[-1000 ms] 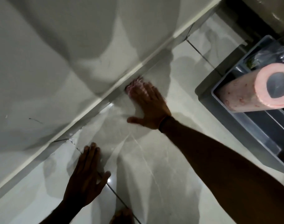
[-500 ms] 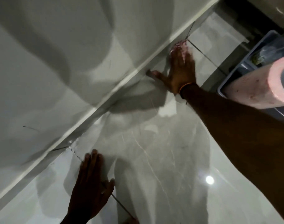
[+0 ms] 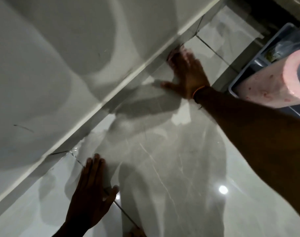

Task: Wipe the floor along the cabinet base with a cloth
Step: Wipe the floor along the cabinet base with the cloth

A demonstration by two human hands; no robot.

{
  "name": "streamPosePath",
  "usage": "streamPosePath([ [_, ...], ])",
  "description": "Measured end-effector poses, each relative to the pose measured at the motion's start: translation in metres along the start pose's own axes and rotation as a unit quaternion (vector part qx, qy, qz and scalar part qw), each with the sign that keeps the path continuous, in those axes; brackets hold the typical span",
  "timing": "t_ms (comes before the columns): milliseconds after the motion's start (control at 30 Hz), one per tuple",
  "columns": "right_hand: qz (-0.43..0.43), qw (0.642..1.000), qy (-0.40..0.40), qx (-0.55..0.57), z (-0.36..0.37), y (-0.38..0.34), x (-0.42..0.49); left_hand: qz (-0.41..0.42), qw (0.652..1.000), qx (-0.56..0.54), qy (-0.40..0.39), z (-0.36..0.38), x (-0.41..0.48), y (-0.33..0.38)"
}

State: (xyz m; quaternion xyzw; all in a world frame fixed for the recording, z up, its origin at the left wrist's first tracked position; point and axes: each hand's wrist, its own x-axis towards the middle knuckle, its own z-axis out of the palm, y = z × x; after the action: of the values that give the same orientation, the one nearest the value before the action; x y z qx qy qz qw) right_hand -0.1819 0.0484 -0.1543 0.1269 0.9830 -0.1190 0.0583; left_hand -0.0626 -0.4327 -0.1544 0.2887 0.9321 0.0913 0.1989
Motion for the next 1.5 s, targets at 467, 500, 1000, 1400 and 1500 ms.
streamPosePath([
  [467,-0.088,0.989,-0.096,0.072,0.035,-0.134,-0.077,0.008,1.0,-0.001,-0.015,-0.004,-0.008,-0.003],
  [500,-0.126,0.984,-0.102,0.068,0.043,-0.155,-0.091,0.002,1.0,-0.003,-0.017,-0.006,-0.008,-0.003],
  [1000,-0.216,0.965,-0.125,0.084,0.089,-0.264,-0.139,0.014,0.998,0.03,-0.045,-0.005,-0.012,-0.011],
  [1400,-0.219,0.973,-0.071,0.004,0.069,-0.187,-0.102,0.01,0.999,0.022,-0.034,0.005,-0.018,-0.018],
  [1500,-0.182,0.982,-0.042,-0.021,0.052,-0.124,-0.073,0.006,0.999,0.017,-0.028,0.007,-0.018,-0.018],
])
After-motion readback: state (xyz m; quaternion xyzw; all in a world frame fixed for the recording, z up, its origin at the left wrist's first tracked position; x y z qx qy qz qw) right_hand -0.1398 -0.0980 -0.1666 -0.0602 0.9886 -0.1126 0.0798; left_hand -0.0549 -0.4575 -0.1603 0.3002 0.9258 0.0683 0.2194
